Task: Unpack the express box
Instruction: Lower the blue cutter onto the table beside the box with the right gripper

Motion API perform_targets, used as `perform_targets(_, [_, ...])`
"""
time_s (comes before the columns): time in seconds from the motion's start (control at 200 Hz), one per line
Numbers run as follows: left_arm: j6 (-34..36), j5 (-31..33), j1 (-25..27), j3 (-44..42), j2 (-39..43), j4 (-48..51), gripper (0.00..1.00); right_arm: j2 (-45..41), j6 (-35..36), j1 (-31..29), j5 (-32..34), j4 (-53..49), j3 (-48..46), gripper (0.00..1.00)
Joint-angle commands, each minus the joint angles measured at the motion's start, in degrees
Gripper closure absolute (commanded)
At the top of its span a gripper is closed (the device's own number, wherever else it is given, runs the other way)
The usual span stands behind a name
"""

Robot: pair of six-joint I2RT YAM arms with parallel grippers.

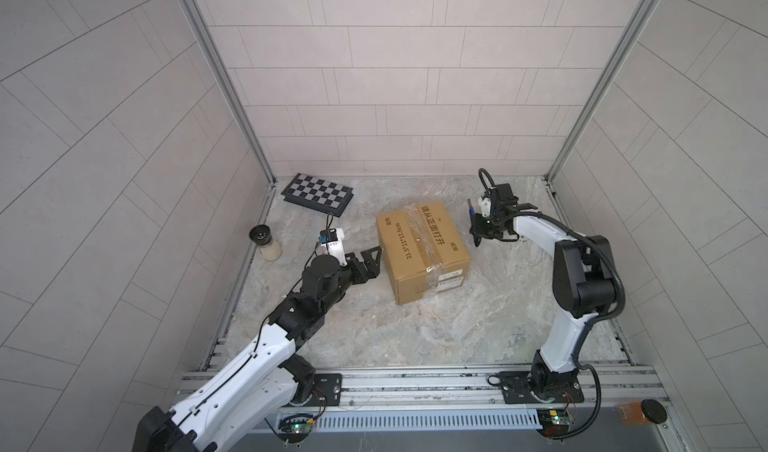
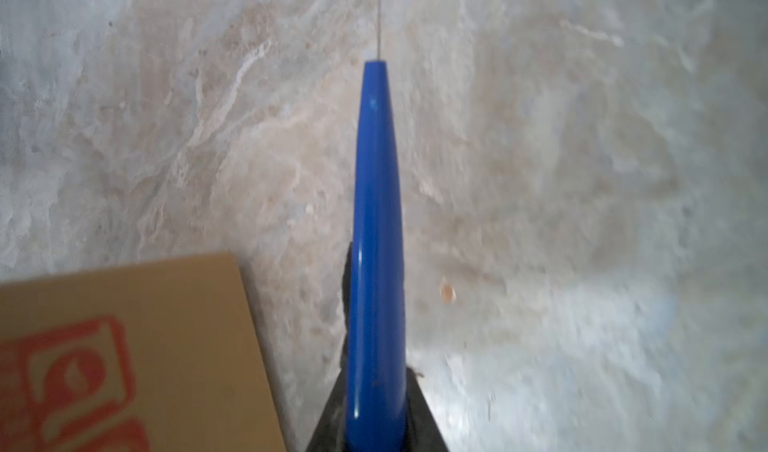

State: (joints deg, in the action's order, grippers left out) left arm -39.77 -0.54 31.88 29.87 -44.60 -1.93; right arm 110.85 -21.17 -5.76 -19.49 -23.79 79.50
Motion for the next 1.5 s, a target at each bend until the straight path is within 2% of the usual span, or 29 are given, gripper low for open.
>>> perform_targets(0.0, [1.04, 1.22, -0.40, 0.11, 1.26, 1.97, 0.00, 3.31, 1.75, 0.13, 0.39, -1.45, 0.85, 1.00])
perform_targets(0.451, [1.35, 2.12, -0.50, 0.93, 0.59, 3.14, 0.00, 6.05, 1.70, -0.31, 5.24, -1.36, 0.08, 1.00])
perform_targets(0.876, [1.31, 1.90, -0.49, 1.62, -0.05, 3.95, 0.00, 5.11, 1.41, -0.44, 5.30, -0.60, -1.02, 0.99])
perform_targets(0.921, [1.35, 1.85, -0.46, 1.71, -0.20, 3.87, 0.00, 5.00, 1.44, -0.49, 5.32, -0.84, -0.94, 0.95])
perform_targets(1.031, [1.58, 1.68, -0.50, 2.29, -0.64, 4.09, 0.00, 3.50, 0.96, -0.44, 5.83, -1.14, -1.06, 0.77])
perform_targets(1.302, [2.55, -0.70, -0.50, 4.89, -4.43, 3.22, 0.00, -5.77, -0.40, 0.00, 8.64, -2.39, -1.12, 0.50])
perform_targets(1.492, [4.53, -4.60, -0.50, 8.99, -10.23, 2.02, 0.00, -19.31, -4.45, 0.49, 8.95, -0.20, -7.18, 0.41])
